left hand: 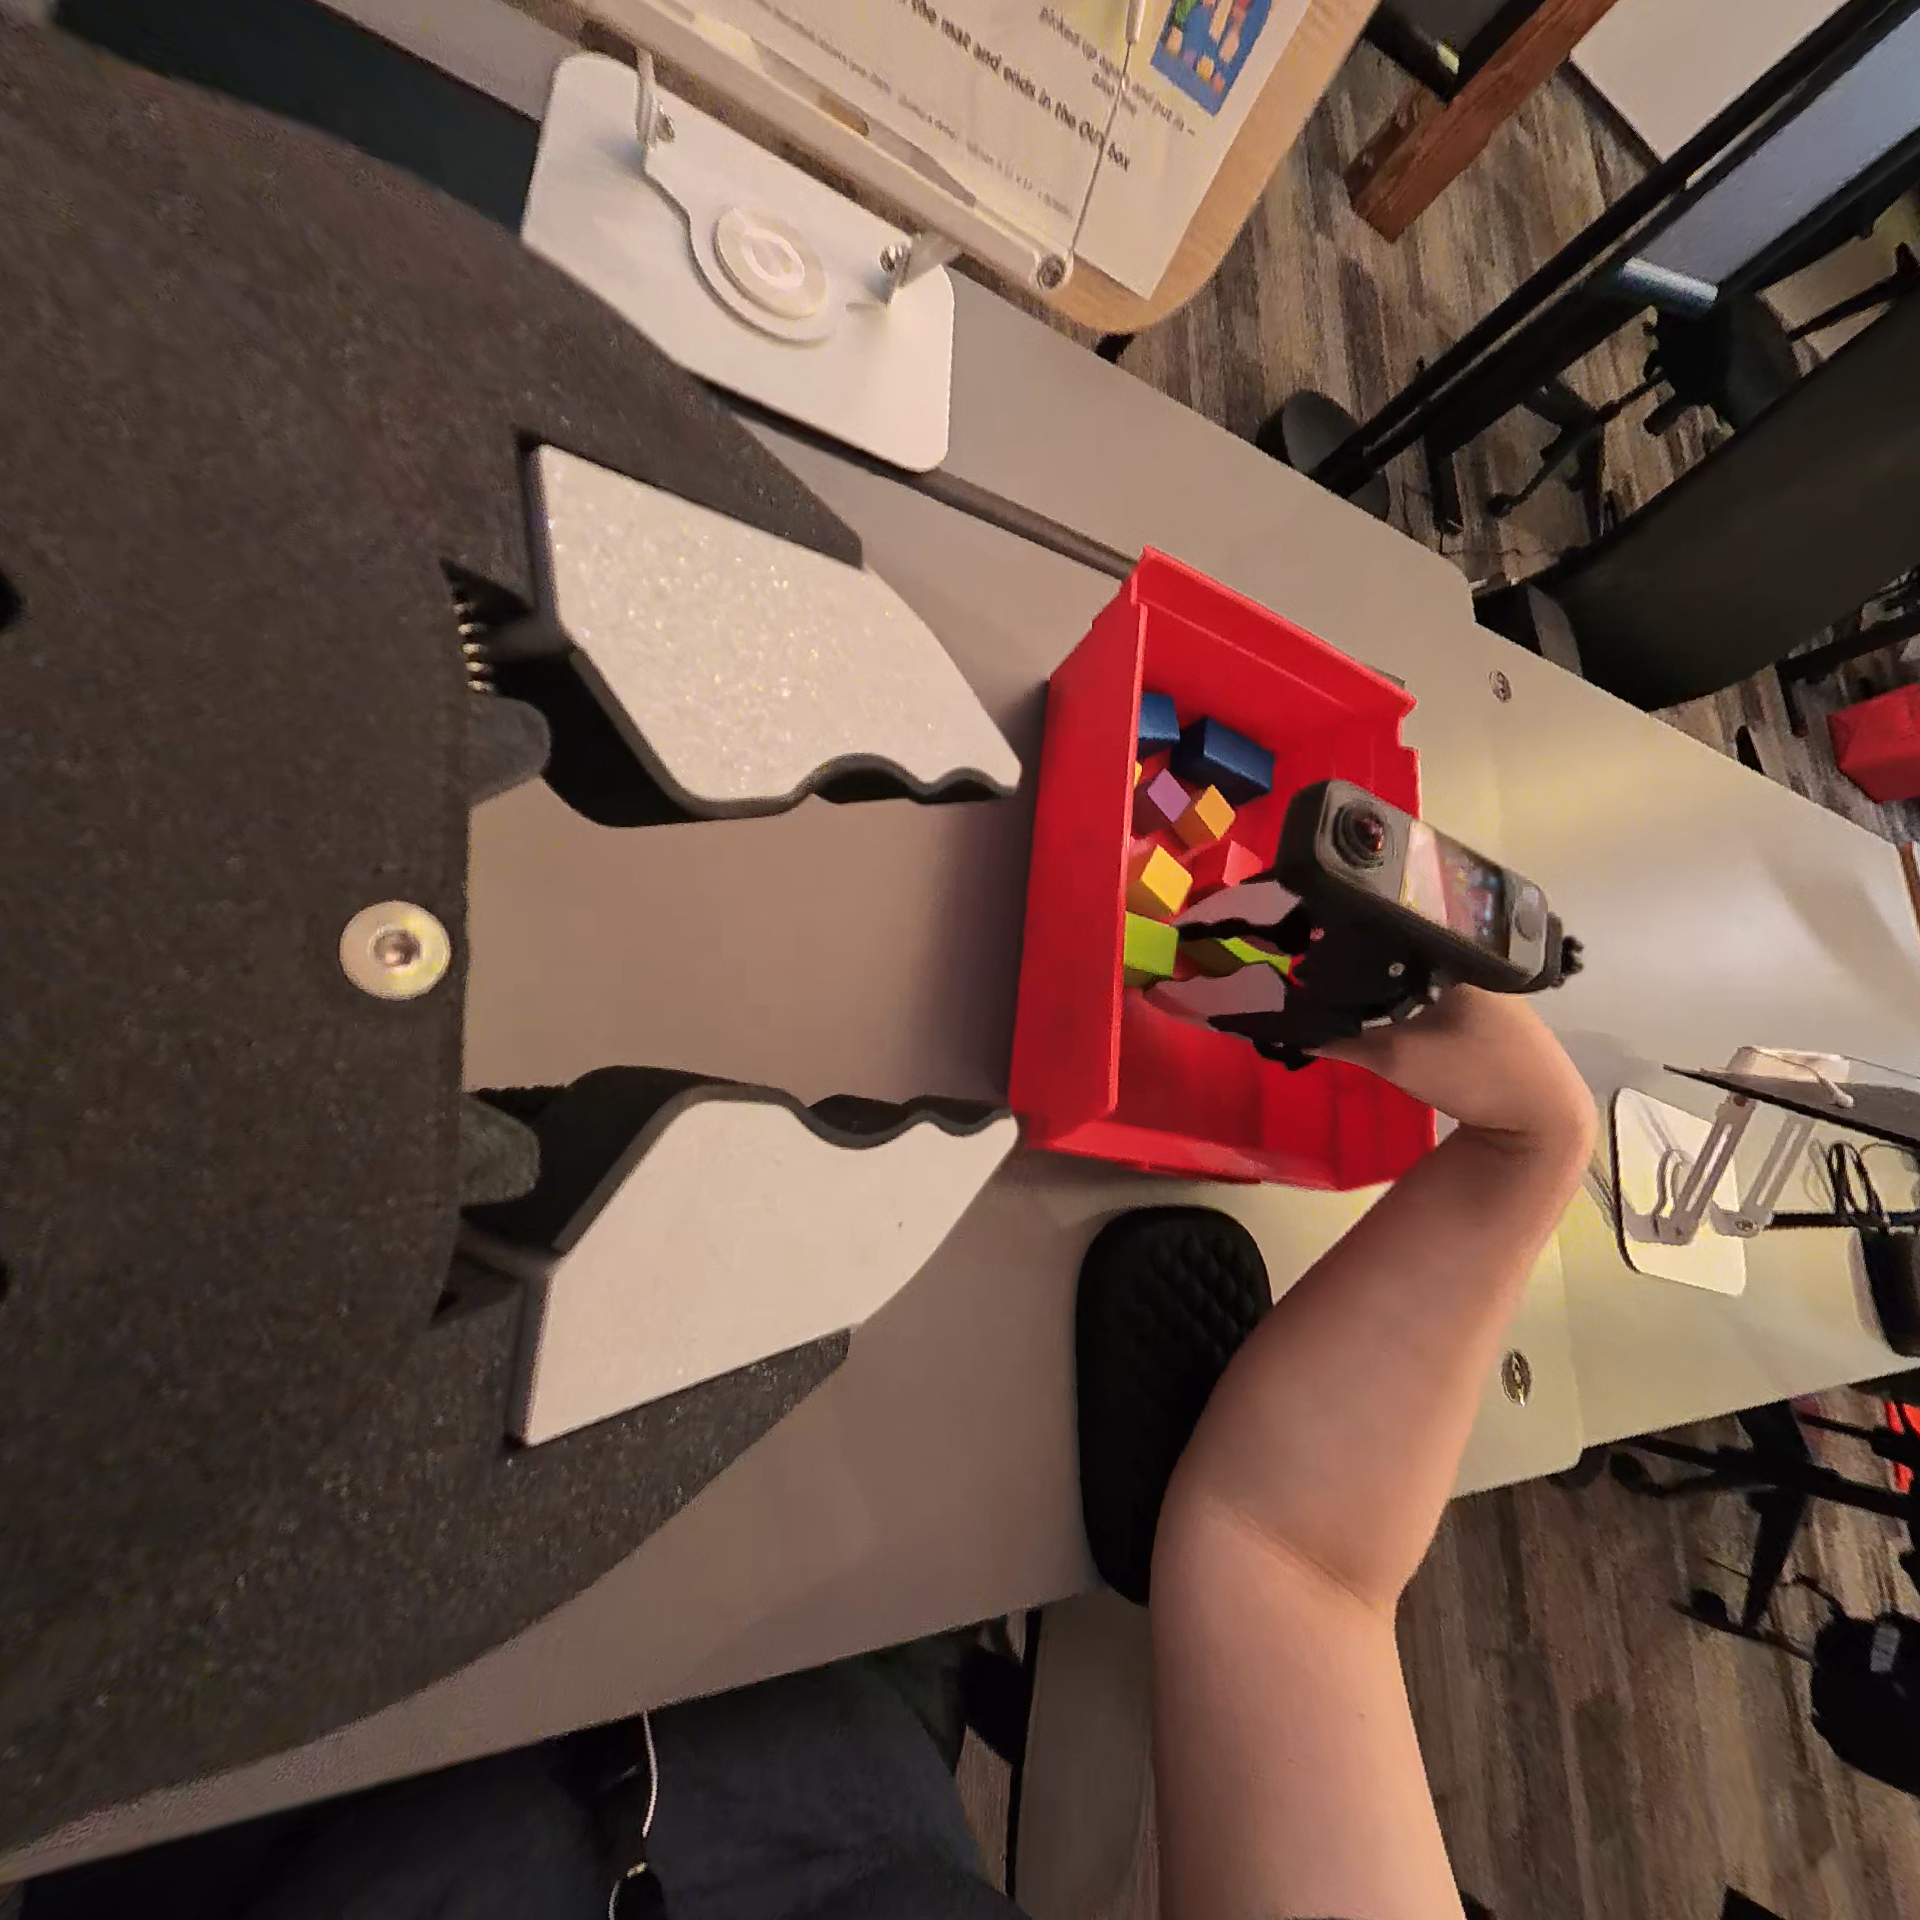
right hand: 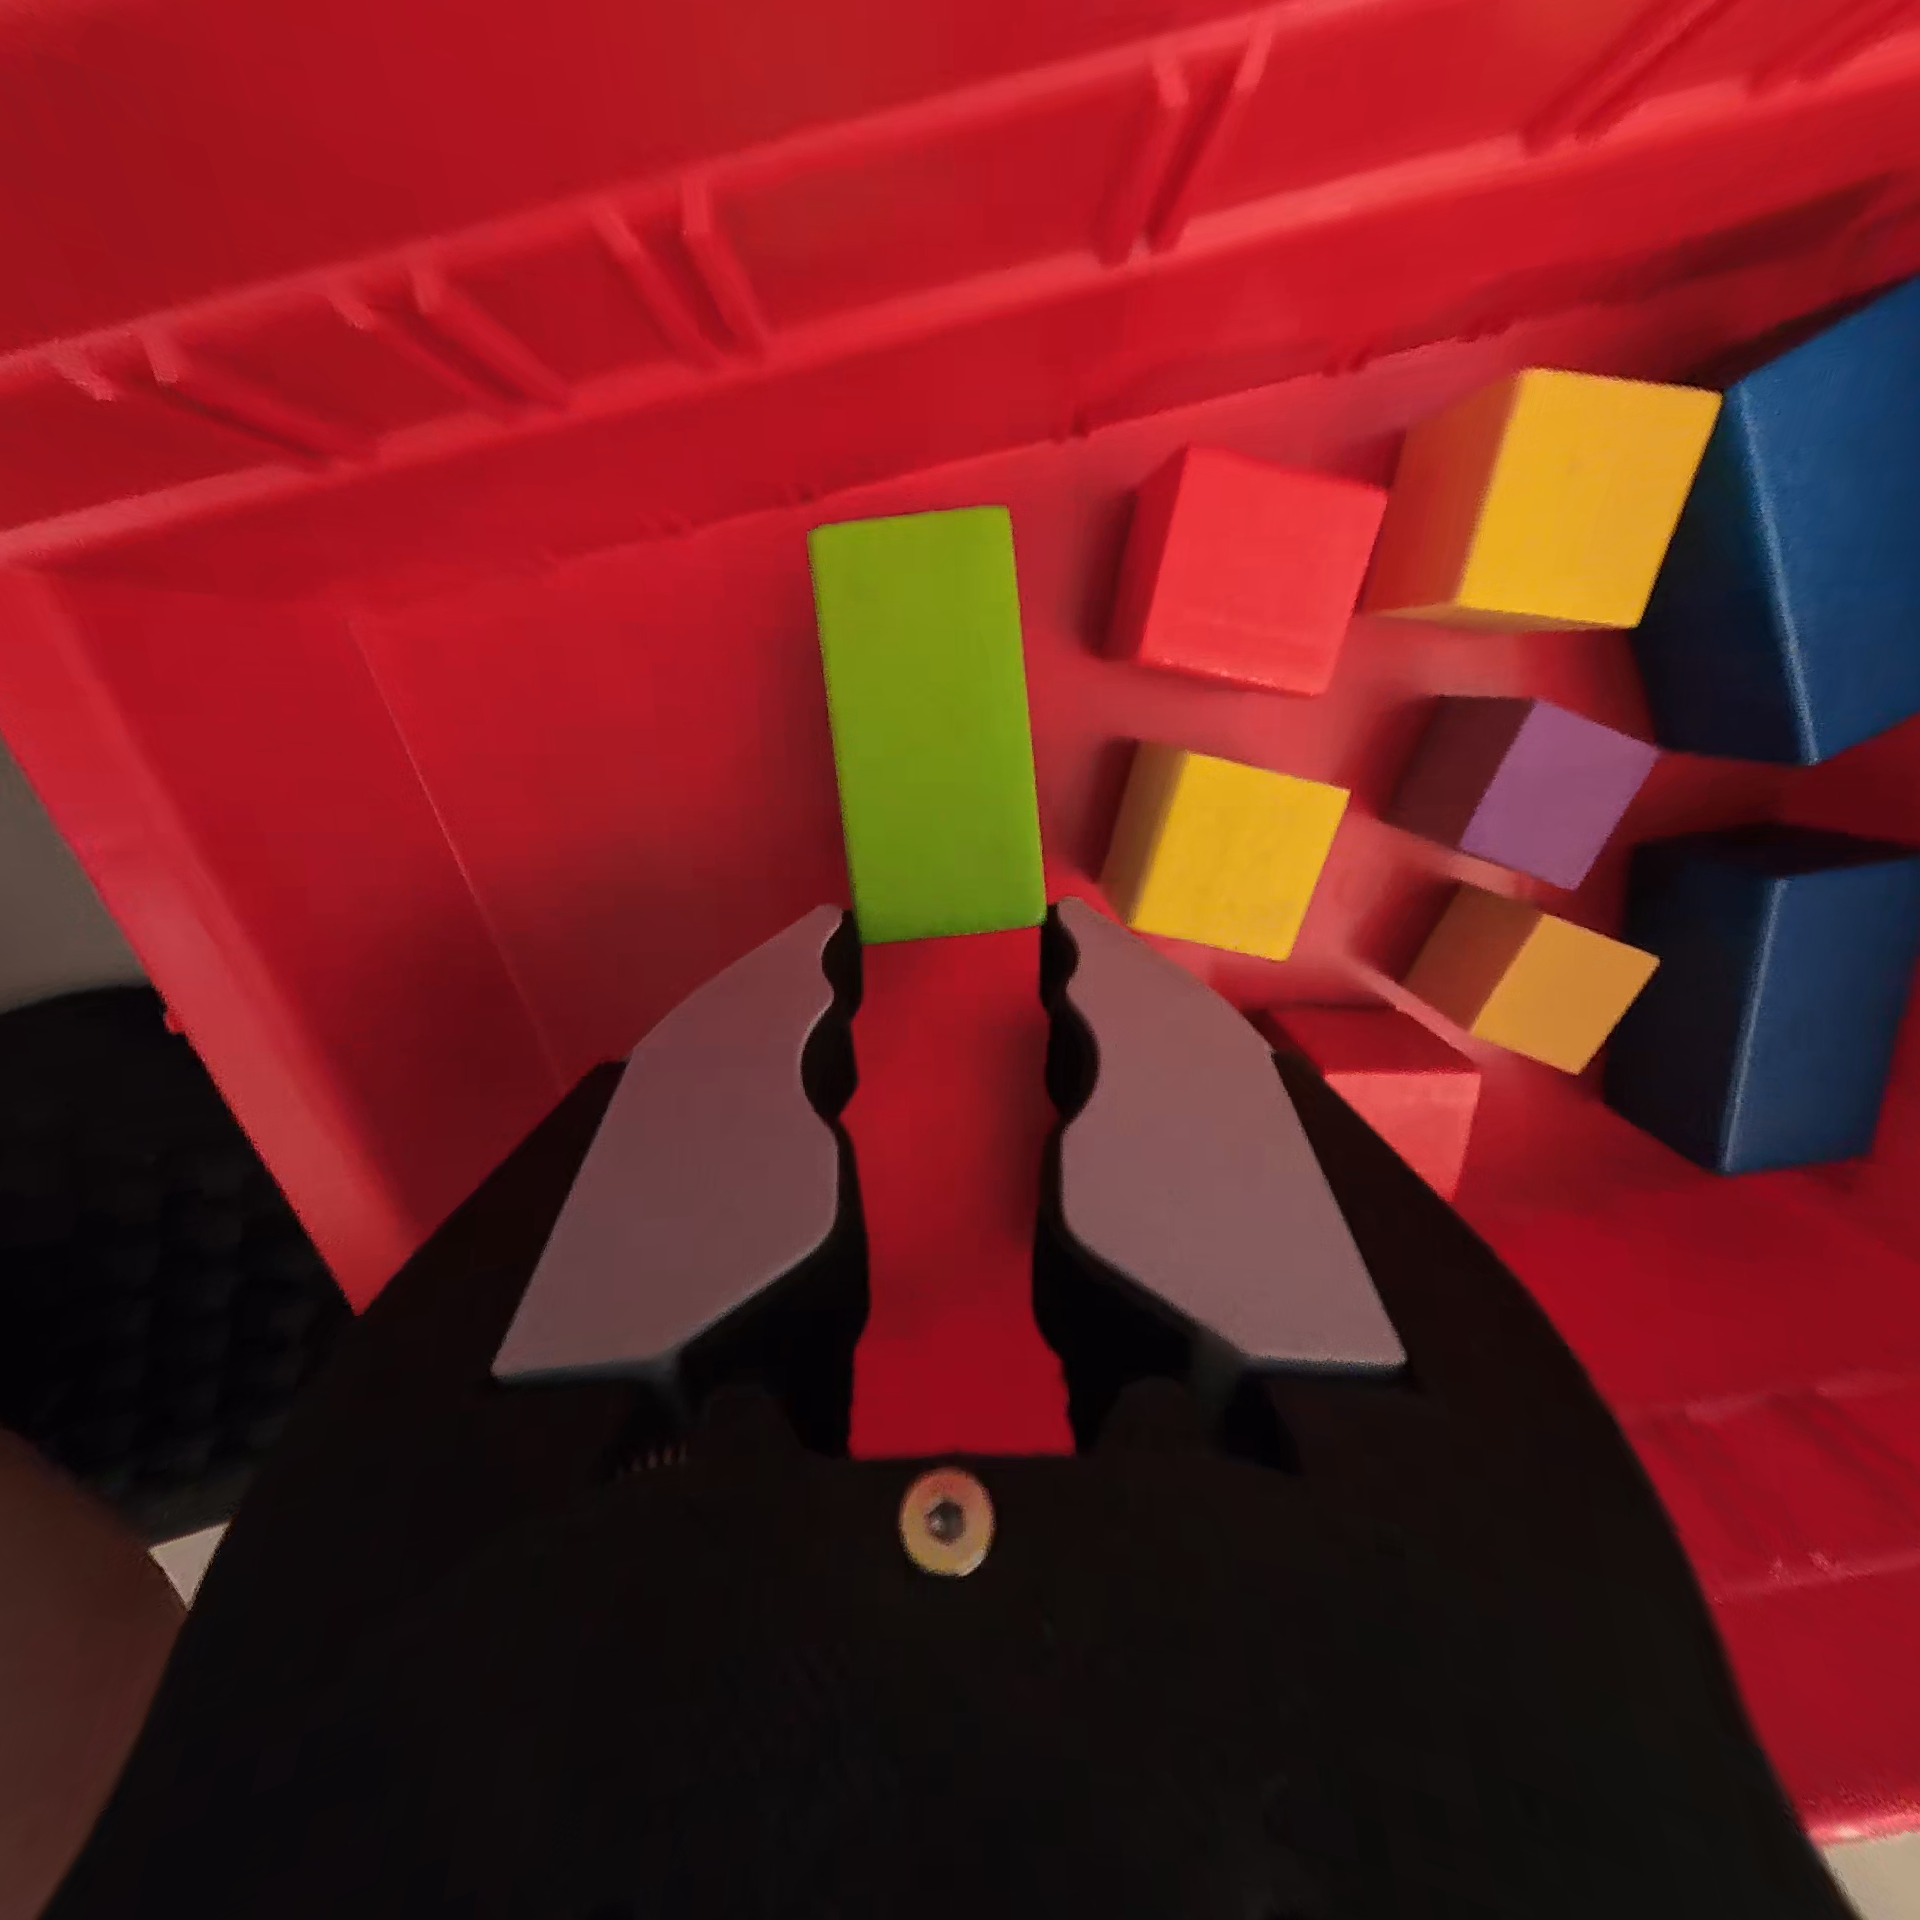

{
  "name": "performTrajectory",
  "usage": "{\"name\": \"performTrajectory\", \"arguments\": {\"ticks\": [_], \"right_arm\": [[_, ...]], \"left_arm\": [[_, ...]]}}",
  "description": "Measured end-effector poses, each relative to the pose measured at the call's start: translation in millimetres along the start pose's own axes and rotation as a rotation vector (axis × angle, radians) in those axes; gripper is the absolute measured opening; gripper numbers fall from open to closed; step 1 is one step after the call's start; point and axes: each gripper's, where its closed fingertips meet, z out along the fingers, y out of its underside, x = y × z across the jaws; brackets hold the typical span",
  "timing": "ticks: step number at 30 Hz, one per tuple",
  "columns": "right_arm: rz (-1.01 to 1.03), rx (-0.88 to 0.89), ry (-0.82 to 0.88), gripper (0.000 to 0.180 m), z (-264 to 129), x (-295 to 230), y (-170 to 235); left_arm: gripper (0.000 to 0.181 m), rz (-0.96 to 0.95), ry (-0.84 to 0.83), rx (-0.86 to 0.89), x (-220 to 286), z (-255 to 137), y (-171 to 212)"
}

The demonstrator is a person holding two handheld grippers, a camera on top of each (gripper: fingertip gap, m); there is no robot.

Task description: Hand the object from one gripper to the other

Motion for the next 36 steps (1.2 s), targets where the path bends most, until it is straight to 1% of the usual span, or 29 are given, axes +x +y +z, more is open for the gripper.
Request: {"name": "performTrajectory", "arguments": {"ticks": [6, 9, 11, 13, 14, 16, 20, 22, 26, 29, 30, 32, 36], "right_arm": [[0.023, -0.093, -0.019, 0.035, 11, 2, 8], [0.048, -0.078, -0.018, 0.034, 10, 4, 6], [0.044, -0.058, 0.002, 0.036, 6, 6, 2], [0.046, -0.040, 0.026, 0.036, -2, 8, -1], [0.042, -0.035, 0.043, 0.036, -6, 9, -2], [0.031, -0.033, 0.087, 0.036, -16, 11, -3], [0.008, -0.021, 0.170, 0.036, -33, 16, -8], [-0.008, -0.025, 0.191, 0.036, -37, 16, -10], [-0.034, -0.024, 0.197, 0.036, -38, 14, -14], [-0.031, -0.035, 0.196, 0.036, -38, 14, -13], [-0.030, -0.036, 0.196, 0.036, -37, 14, -12], [-0.025, -0.034, 0.194, 0.036, -38, 15, -12], [-0.026, -0.039, 0.186, 0.036, -36, 14, -11]], "left_arm": [[0.058, -0.033, -0.105, 0.040, -27, -36, 5], [0.065, -0.099, -0.168, 0.067, -48, -59, 14], [0.073, -0.168, -0.185, 0.076, -61, -73, 26], [0.083, -0.248, -0.205, 0.034, -75, -83, 50], [0.082, -0.290, -0.237, -0.018, -84, -87, 68], [0.078, -0.361, -0.327, -0.158, -104, -94, 108], [0.065, -0.488, -0.552, -0.512, -140, -113, 192], [0.064, -0.550, -0.645, -0.611, -157, -116, 221], [0.063, -0.719, -0.722, -0.633, -183, -97, 263], [0.069, -0.848, -0.796, -0.651, -196, -89, 294], [0.070, -0.869, -0.817, -0.642, -200, -86, 301], [0.082, -0.896, -0.869, -0.650, -207, -86, 313], [0.084, -0.930, -0.909, -0.686, -210, -87, 331]]}}
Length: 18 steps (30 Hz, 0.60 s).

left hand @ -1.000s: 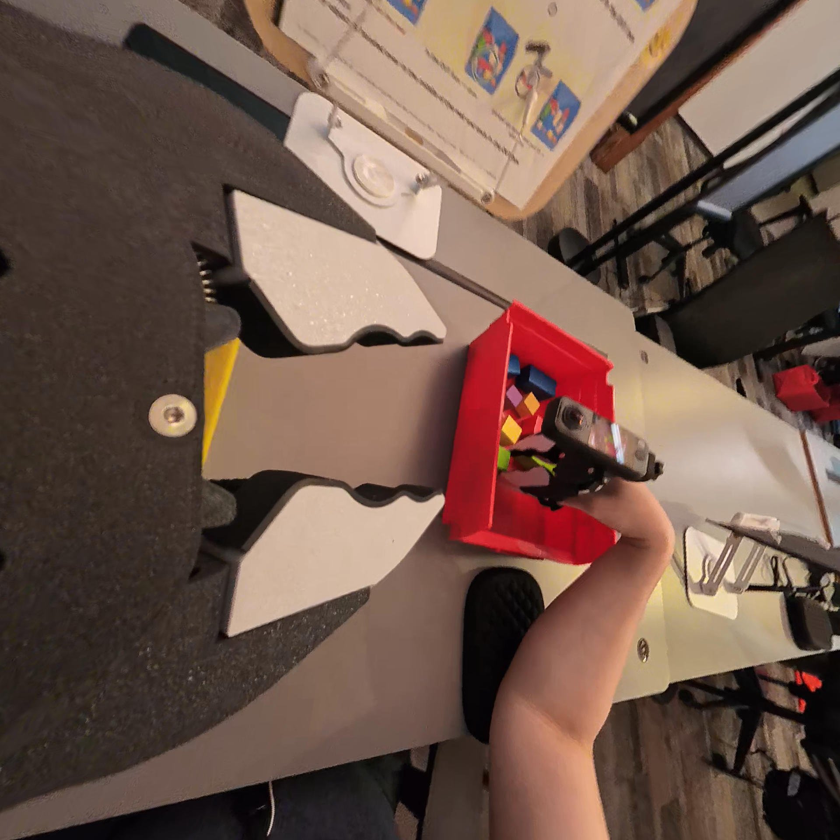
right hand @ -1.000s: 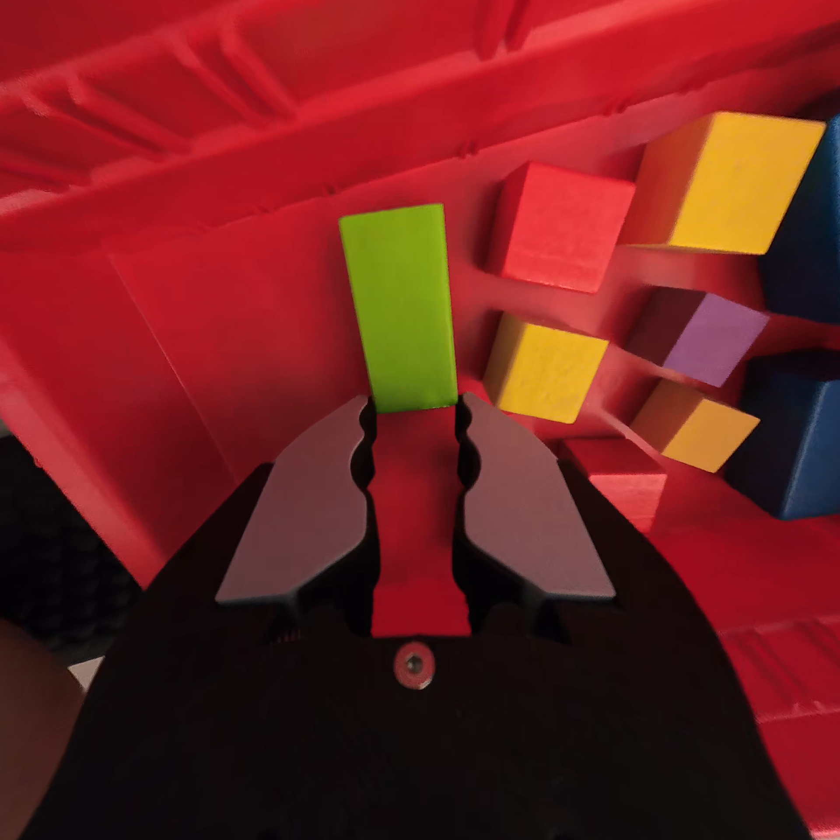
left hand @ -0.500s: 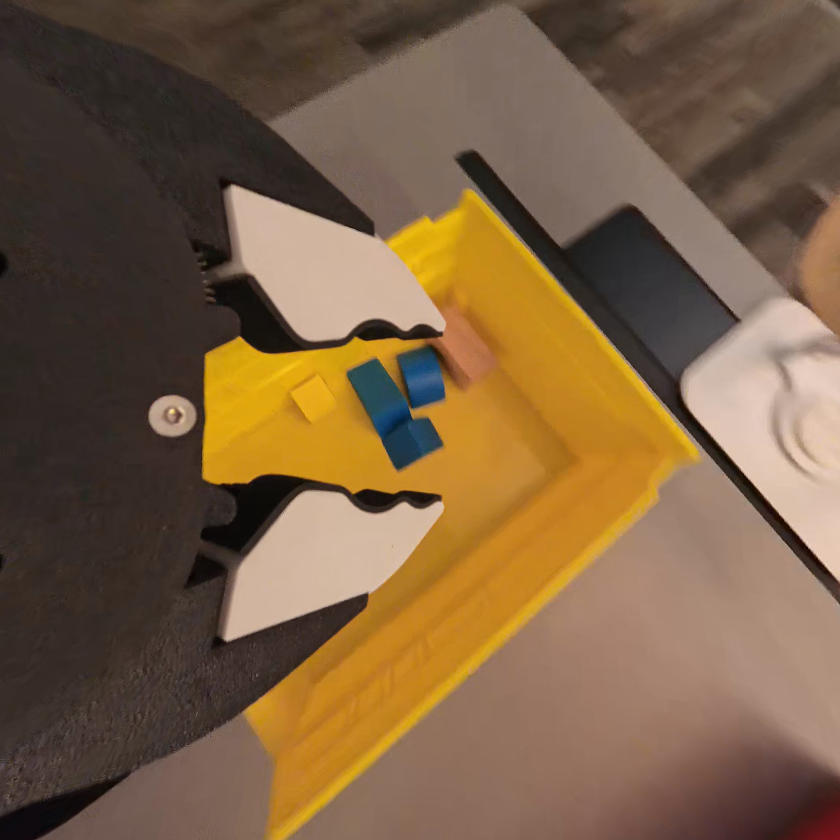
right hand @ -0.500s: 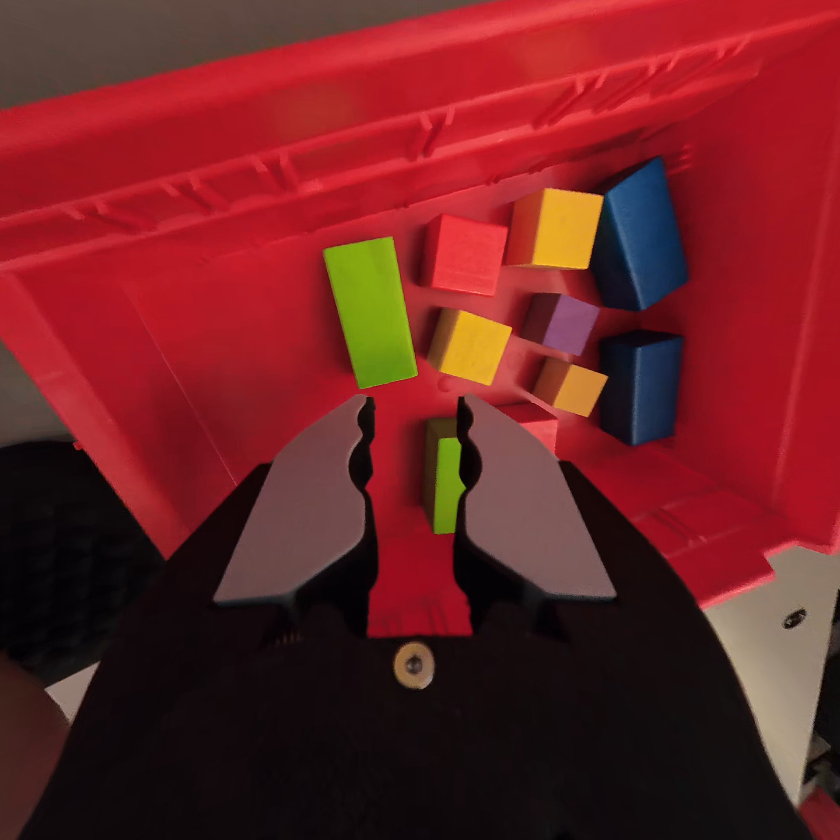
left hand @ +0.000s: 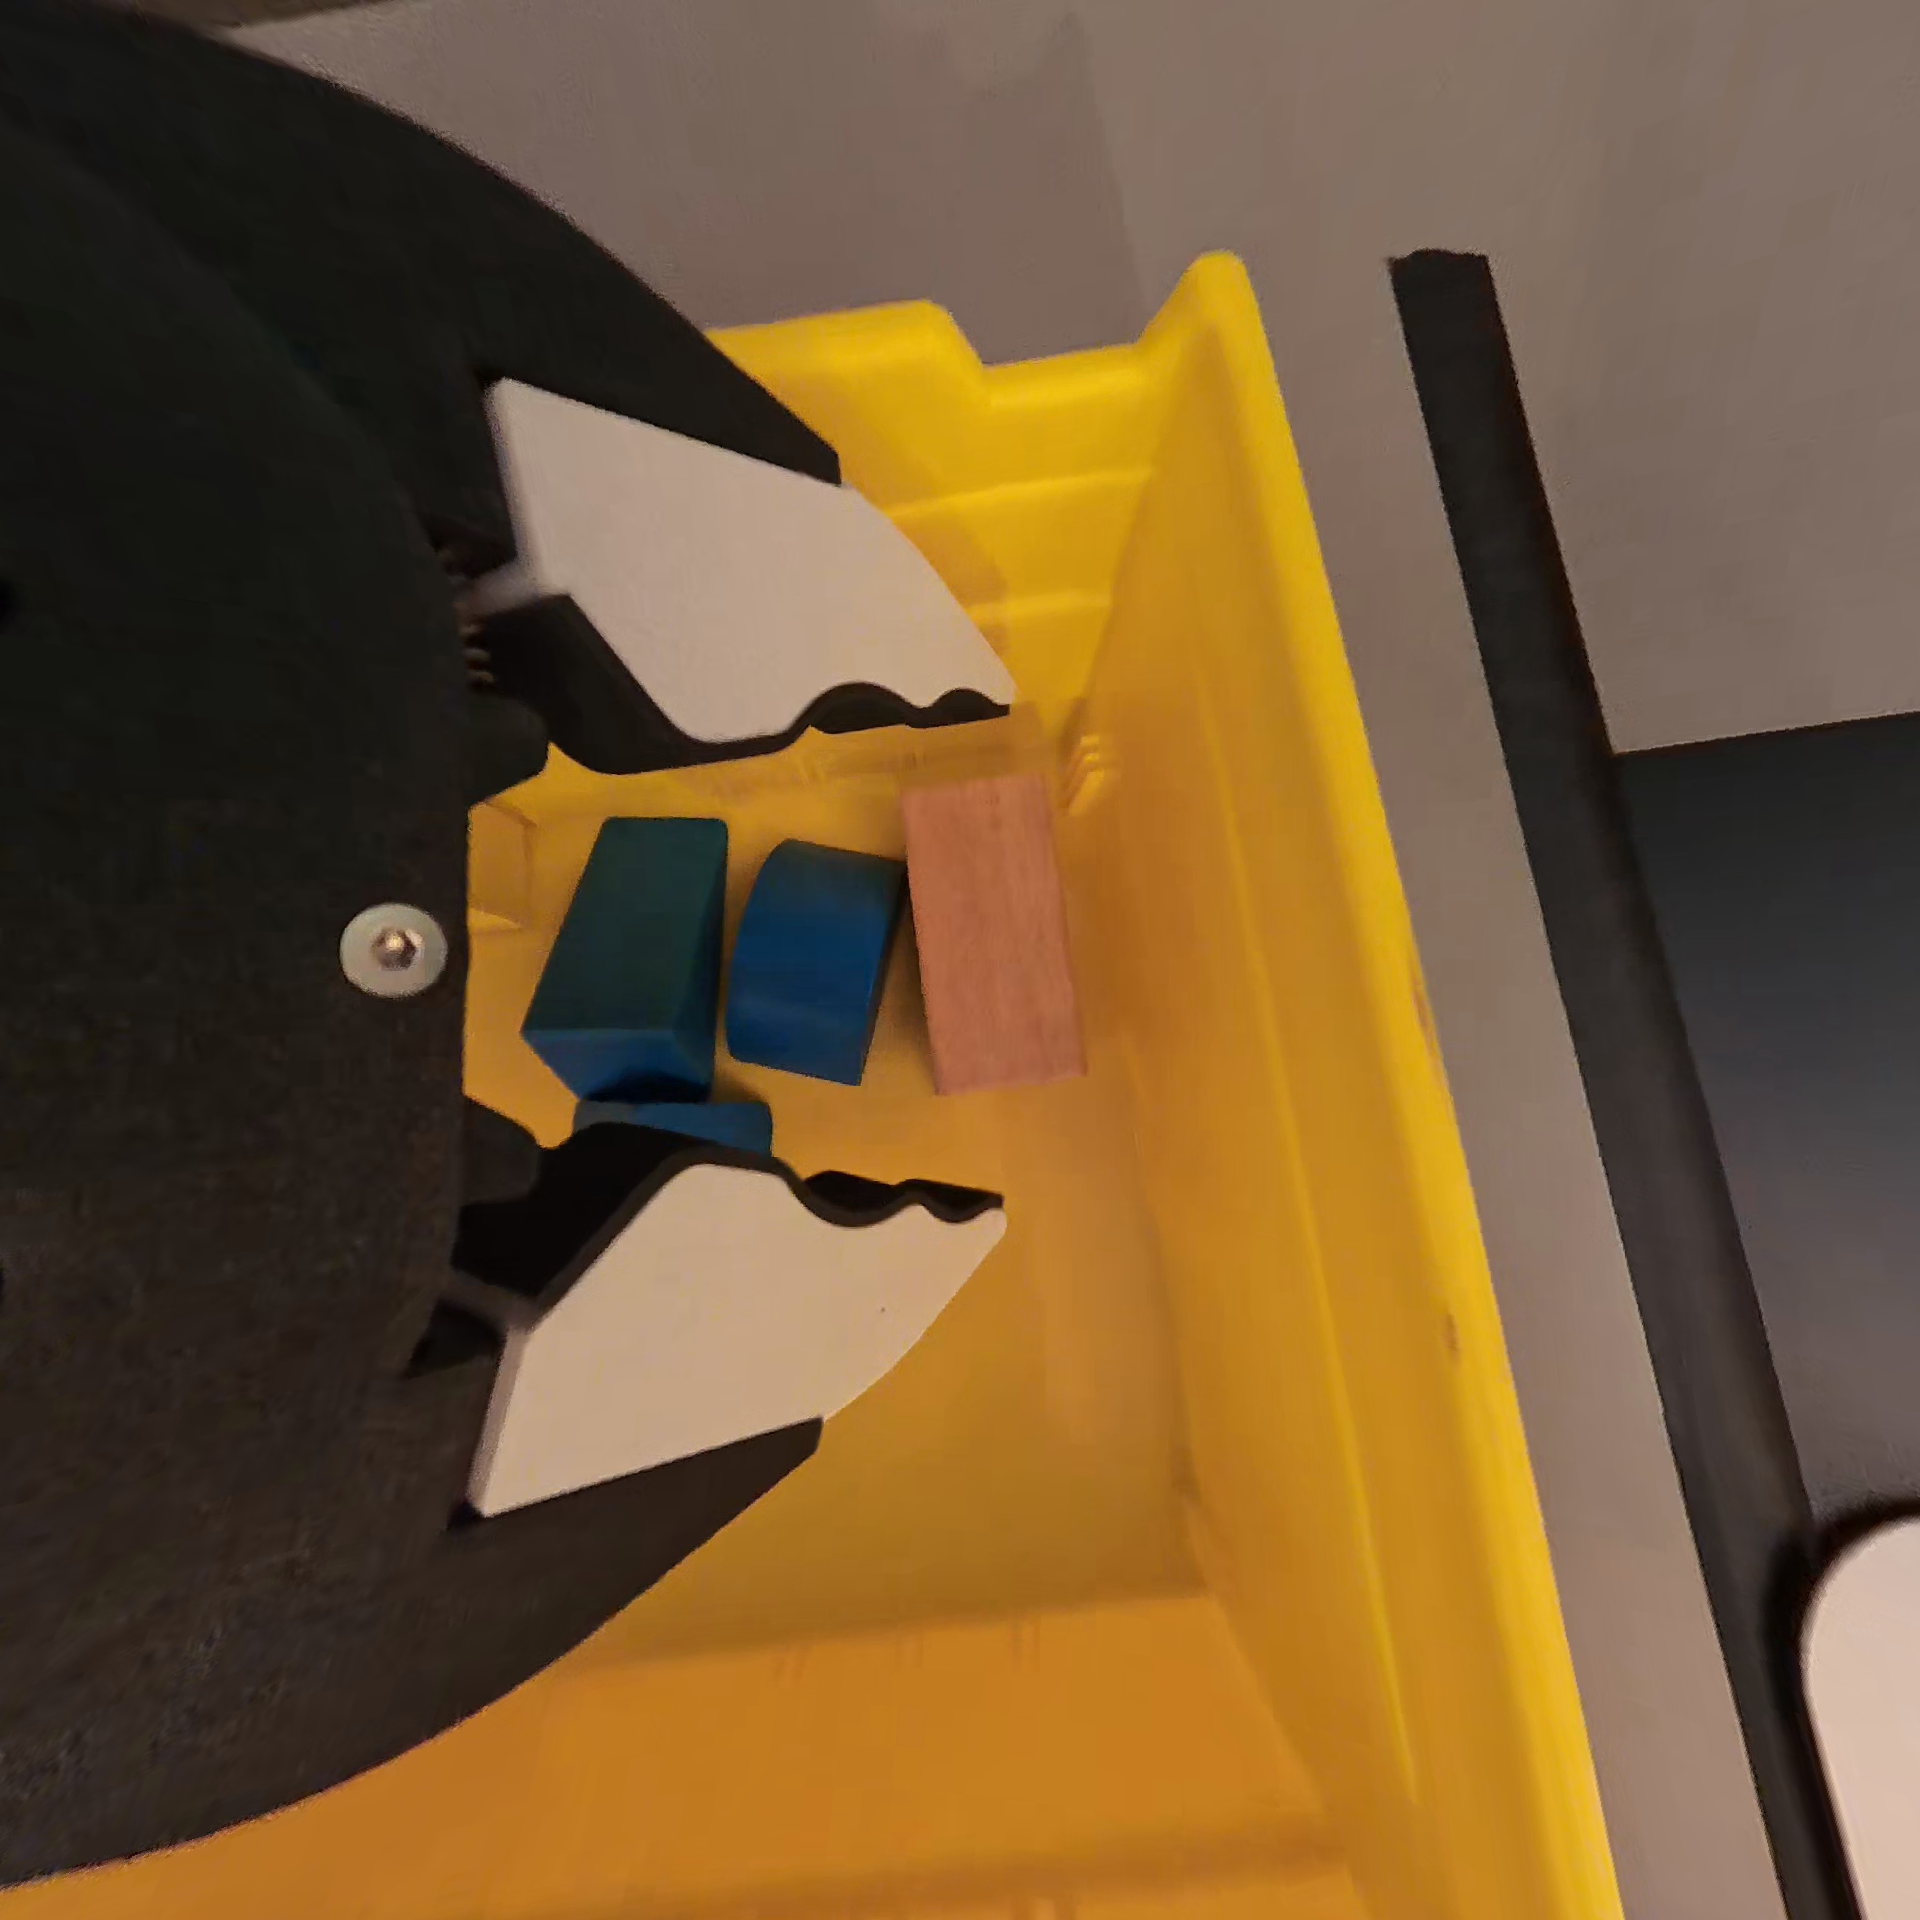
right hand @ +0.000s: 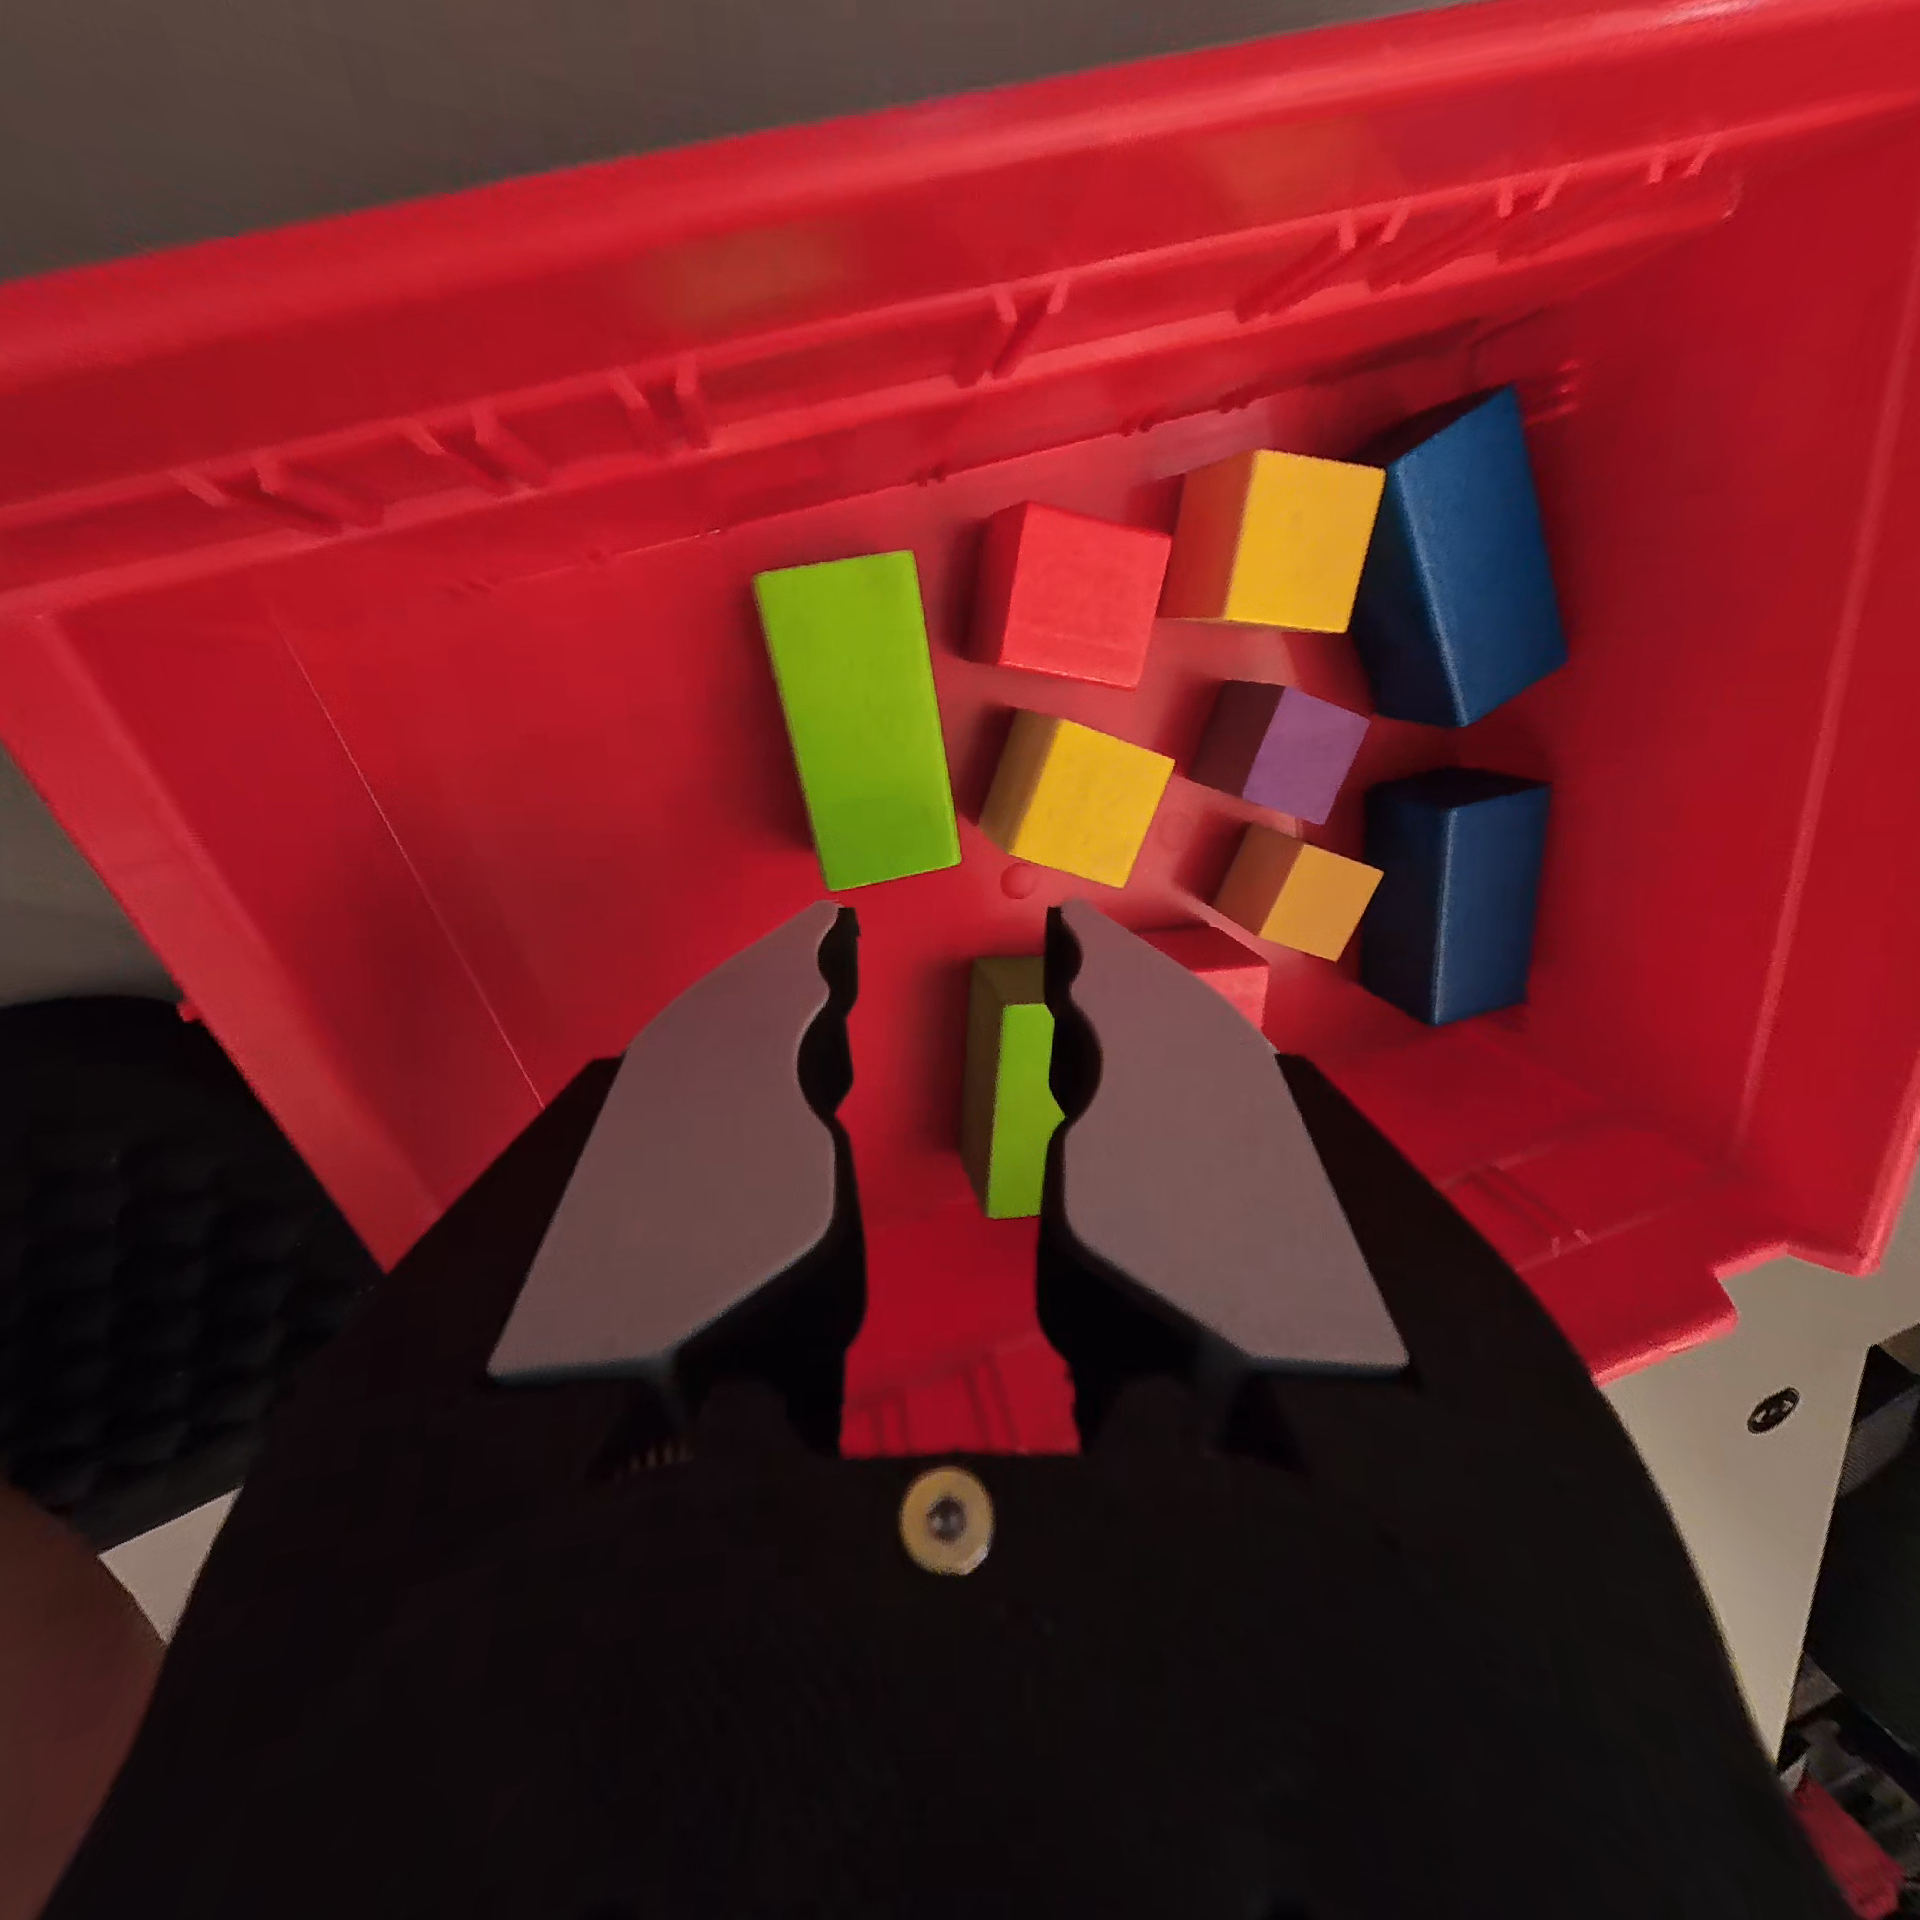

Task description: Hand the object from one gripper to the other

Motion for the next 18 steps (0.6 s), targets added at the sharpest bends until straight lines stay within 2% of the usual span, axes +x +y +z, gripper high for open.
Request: {"name": "performTrajectory", "arguments": {"ticks": [8, 10, 18], "right_arm": [[0.000, -0.012, -0.009, 0.036, 2, 0, 1], [0.001, -0.014, -0.009, 0.036, 3, 0, 1], [0.001, -0.007, -0.002, 0.035, 1, 1, 1]], "left_arm": [[0.079, -0.024, -0.001, -0.055, -3, 23, 11], [0.069, -0.005, -0.020, -0.062, -6, 24, 12], [0.069, -0.018, 0.064, -0.080, 5, 18, 14]]}}
